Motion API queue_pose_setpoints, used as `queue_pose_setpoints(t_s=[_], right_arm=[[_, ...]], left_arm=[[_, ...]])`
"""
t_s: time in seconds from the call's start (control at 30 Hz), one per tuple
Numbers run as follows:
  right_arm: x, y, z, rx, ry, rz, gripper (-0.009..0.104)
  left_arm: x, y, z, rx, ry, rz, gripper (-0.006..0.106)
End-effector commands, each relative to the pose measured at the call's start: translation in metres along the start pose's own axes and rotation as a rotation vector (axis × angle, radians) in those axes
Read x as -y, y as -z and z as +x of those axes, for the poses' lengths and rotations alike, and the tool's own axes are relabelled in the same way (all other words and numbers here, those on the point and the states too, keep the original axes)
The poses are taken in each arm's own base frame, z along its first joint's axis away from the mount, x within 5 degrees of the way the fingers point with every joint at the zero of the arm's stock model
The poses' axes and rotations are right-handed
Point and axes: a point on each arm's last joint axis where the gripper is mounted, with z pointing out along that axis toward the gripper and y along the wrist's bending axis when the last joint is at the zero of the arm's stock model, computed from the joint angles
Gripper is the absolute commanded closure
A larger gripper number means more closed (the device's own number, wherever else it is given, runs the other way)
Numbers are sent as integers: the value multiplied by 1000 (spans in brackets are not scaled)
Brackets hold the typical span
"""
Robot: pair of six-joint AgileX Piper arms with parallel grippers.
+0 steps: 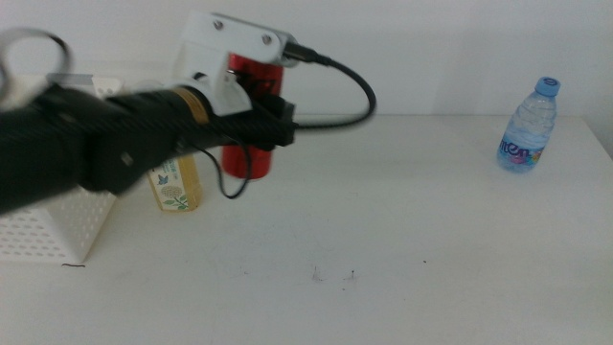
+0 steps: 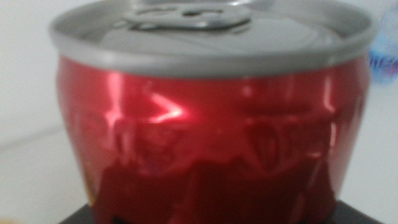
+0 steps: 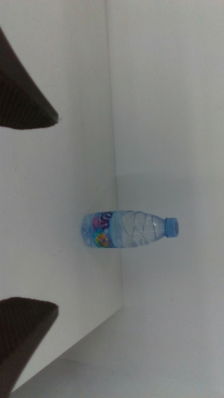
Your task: Use arms to grab the bottles and put them into the dustbin to the left of the table.
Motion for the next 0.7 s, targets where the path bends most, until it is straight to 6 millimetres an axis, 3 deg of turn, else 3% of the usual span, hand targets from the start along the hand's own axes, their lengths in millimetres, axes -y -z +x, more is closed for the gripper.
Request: queue_pose_setpoints(t_s=[0.0,0.2,0.47,0.67], right_arm=[[0,0,0,10,13,5,14],[0,0,0,10,13,5,14],[0,0,0,10,13,5,14],[0,0,0,10,13,5,14]], left_arm=[[-6,20,-18,-37,27,-25,94],[-42,45,-52,-192,25,-121,94],[-119,88,-89,-300,75,-140,94],[-184,106,-99,-302,174,-235,94]])
